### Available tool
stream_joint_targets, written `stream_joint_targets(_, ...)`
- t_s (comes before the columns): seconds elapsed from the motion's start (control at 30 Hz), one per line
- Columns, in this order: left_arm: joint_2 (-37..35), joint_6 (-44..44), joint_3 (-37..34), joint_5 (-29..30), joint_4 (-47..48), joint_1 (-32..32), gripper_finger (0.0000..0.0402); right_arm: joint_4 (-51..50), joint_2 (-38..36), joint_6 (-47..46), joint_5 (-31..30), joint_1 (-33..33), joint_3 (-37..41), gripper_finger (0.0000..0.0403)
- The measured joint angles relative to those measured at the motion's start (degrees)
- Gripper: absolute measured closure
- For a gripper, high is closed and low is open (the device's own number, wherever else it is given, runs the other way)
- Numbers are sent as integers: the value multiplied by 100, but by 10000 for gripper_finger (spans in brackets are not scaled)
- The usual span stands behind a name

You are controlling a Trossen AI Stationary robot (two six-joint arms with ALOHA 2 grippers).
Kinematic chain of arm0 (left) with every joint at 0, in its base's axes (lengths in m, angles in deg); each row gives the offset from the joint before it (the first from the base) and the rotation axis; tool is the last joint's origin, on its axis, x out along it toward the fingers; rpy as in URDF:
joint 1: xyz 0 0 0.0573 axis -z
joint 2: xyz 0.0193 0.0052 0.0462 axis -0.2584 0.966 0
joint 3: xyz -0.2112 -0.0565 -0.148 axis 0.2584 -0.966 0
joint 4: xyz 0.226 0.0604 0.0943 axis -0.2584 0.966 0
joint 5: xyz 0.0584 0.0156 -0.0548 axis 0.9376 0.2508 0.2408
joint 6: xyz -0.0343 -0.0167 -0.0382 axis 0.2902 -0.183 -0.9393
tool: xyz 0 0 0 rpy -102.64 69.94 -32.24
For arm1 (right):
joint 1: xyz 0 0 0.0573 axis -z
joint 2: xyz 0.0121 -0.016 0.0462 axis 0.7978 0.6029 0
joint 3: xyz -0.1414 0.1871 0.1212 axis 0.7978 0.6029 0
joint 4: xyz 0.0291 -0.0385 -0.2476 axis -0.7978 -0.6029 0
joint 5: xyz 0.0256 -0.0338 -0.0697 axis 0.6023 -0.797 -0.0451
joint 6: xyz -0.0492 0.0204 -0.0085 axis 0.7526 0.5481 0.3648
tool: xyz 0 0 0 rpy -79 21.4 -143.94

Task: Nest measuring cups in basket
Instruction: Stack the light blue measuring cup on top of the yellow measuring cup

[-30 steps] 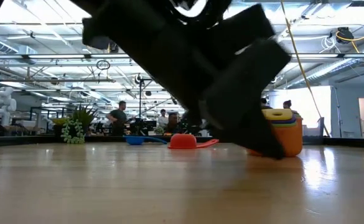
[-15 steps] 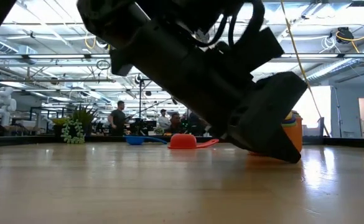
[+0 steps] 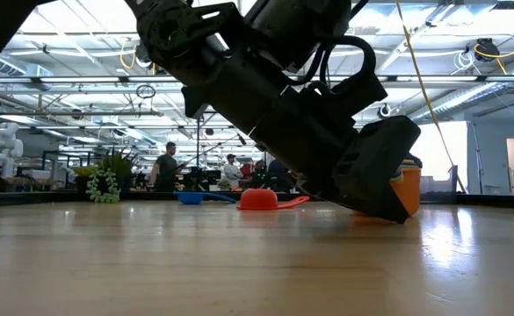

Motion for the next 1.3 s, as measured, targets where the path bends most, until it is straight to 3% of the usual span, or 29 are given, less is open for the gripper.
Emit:
stream_joint_targets(0.3,-98,-302,-2,-22,254,210,332,-45,51,-427,-809,-456,0,403)
stream_joint_targets(0.63,-974,-626,-2,271,1385,460,332,46,807,-1283,-800,-748,-336,403)
stream_joint_targets(0.77,-1262,-786,0,629,1768,593,332,44,1215,-808,-797,-656,-1033,403)
stream_joint_targets(0.93,-1454,-837,0,1026,2040,704,332,-36,1659,571,-797,-599,-2088,403)
stream_joint_targets(1.1,-1467,-860,0,1125,2173,788,332,-1219,1712,471,-797,-405,-2858,403)
stream_joint_targets(1.3,-1467,-1092,0,1185,2490,814,332,-1706,1333,470,-800,-3,-3140,403)
